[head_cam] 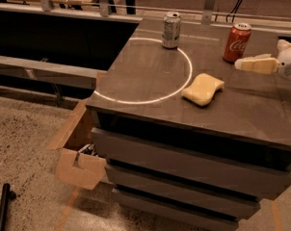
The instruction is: Knock coke can over
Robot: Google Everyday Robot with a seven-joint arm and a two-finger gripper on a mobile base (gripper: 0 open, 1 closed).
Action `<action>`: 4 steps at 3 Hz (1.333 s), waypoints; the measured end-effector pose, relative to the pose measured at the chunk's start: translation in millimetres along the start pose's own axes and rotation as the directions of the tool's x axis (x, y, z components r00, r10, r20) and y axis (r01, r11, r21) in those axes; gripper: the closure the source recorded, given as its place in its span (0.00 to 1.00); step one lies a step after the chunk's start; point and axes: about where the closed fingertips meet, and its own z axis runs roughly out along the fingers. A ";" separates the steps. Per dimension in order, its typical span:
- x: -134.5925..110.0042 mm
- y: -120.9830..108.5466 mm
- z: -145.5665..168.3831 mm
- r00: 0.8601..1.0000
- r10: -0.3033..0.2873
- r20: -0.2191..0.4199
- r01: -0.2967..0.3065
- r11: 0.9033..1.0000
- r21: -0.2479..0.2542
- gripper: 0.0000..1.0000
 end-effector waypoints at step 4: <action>-6.5 -30.9 101.3 0.998 -0.002 0.057 0.004 0.999 -0.044 0.00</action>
Offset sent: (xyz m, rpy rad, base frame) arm 0.1048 0.0041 0.0064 0.0177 -0.0850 0.0095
